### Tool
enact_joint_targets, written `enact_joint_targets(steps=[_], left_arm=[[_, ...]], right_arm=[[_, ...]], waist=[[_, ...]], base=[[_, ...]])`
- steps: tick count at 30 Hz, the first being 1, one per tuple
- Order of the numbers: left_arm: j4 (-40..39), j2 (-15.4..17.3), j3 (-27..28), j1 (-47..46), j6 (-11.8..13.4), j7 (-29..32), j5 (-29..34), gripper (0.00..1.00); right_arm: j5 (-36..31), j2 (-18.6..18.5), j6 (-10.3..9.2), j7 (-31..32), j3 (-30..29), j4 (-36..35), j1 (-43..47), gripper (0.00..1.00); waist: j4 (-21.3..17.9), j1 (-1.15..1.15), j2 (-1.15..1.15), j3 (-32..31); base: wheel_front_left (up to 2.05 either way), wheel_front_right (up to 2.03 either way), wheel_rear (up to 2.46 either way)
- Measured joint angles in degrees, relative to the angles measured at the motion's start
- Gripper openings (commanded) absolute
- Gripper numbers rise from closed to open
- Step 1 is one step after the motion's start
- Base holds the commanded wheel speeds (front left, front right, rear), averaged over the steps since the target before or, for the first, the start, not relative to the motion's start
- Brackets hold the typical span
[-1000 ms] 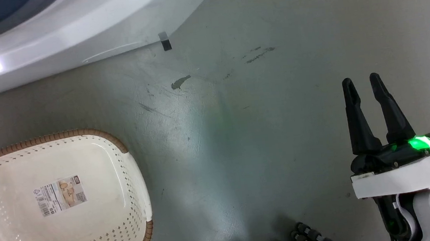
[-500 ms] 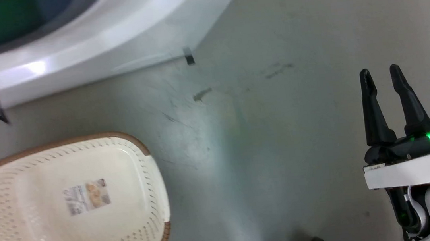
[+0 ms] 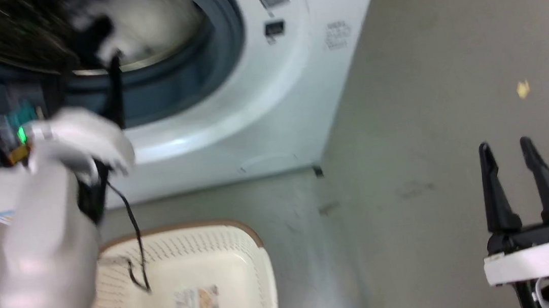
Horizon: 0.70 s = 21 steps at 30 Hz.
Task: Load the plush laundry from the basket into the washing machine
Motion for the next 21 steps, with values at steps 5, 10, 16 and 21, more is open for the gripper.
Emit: enact_joint_targets(steps=[5,10,16,21], left_arm=[[-13.8,-1.1,3.0,15.1,0.0,0.0,-1.4,1.00],[-26.2,-4.5,6.3,29.3,0.2,0.0,-2.7,1.00],[-36.8,-9.1,8.4,43.3,2.1,0.0,-0.8,1.00],[-40.4,-11.3,7.6,51.1,4.3,0.0,1.5,1.00]], right_arm=[[-0.6,0.0,0.00,0.0,-0.1,0.2,2.6,1.00],[-0.9,0.0,0.00,0.0,0.2,0.7,5.3,1.00],[-2.0,0.0,0.00,0.0,1.0,1.4,7.5,1.00],[-2.0,0.0,0.00,0.0,1.6,2.4,9.4,1.00]], waist=[[3.2,-0.01,0.00,-6.1],[6.4,0.00,0.00,-11.1],[10.0,0.00,0.00,-15.5],[11.9,0.01,0.00,-18.4]], base=[[0.00,0.00,0.00],[0.00,0.00,0.00],[0.00,0.00,0.00],[0.00,0.00,0.00]])
